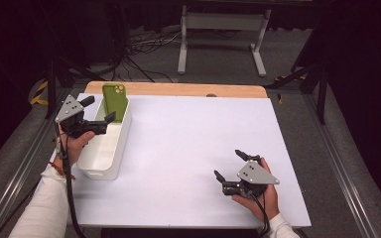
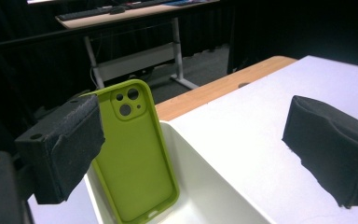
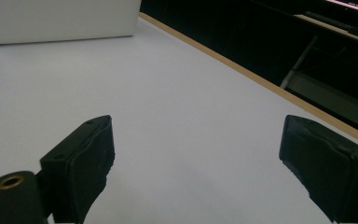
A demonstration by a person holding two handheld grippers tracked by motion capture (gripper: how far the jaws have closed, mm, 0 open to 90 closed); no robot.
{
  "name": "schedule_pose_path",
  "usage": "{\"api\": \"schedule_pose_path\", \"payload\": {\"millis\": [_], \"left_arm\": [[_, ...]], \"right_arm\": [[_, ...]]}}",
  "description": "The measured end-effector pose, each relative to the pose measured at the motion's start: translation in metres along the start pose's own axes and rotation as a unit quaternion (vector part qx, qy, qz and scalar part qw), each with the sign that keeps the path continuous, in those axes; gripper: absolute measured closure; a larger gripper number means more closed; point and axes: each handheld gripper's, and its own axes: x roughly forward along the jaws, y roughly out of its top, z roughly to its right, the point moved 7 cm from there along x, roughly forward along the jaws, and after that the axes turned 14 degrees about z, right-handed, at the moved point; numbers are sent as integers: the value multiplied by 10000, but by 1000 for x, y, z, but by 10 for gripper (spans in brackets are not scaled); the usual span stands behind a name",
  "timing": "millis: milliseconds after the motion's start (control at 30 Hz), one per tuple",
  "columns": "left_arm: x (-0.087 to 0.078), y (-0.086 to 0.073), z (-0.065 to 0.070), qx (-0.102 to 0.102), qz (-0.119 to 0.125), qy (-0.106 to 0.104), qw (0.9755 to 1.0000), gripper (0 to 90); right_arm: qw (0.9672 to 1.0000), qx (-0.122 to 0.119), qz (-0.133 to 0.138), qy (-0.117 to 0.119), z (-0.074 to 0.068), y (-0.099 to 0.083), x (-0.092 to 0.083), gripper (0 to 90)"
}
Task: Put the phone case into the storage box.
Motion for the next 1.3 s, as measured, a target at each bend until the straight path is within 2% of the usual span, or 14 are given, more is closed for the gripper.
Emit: {"api": "schedule_pose_path", "payload": {"millis": [133,300,800,1300], "left_arm": [[-2,0,0,2,-46,-15,10000,57],[-6,5,3,-8,98,-27,9999,57],[-16,19,27,108,388,-298,9987,57],[-21,28,50,190,506,-569,9969,57]], "right_arm": [[10000,-2,-43,25,-1,-1,0,109],[10000,-23,-43,45,-3,-1,0,109],[10000,-12,-16,46,-2,0,-1,109],[10000,-10,8,55,-3,1,-3,109]]}}
